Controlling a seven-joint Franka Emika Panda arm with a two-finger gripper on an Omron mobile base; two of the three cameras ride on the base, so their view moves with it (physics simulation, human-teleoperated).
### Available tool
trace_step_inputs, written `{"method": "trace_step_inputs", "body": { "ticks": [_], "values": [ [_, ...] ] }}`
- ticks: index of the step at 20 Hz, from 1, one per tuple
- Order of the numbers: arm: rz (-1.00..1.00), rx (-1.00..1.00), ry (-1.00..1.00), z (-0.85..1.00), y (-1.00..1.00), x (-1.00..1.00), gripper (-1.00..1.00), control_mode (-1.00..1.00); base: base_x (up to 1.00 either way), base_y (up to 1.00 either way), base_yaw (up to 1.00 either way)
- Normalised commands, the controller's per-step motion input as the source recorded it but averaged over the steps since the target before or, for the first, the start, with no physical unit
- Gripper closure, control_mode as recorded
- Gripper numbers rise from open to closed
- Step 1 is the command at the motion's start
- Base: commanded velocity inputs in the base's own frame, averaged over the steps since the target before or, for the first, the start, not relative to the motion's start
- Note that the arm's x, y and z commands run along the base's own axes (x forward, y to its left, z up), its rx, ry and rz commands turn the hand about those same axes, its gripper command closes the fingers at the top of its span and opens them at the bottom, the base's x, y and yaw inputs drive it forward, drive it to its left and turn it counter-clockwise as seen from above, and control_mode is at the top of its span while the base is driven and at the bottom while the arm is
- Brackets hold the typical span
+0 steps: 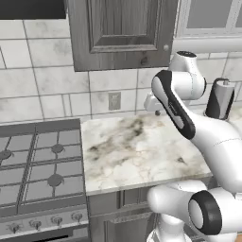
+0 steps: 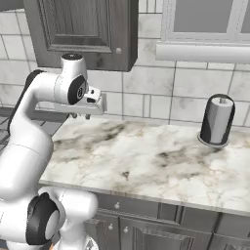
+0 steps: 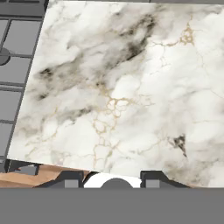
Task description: Take a straw from the drawer in front and place it inside the glass cup on the dining counter.
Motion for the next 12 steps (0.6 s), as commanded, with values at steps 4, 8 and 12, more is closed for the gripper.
{"method": "trace_step_inputs", "body": {
  "ticks": [4, 8, 12],
  "values": [
    [0.0, 0.0, 0.0, 0.0, 0.0, 0.0, -1.0, 1.0, -0.23, 0.0, 0.0],
    [0.0, 0.0, 0.0, 0.0, 0.0, 0.0, -1.0, 1.0, -0.66, 0.0, -0.02],
    [0.0, 0.0, 0.0, 0.0, 0.0, 0.0, -1.0, 1.0, -0.62, 0.01, -0.02]
  ]
}}
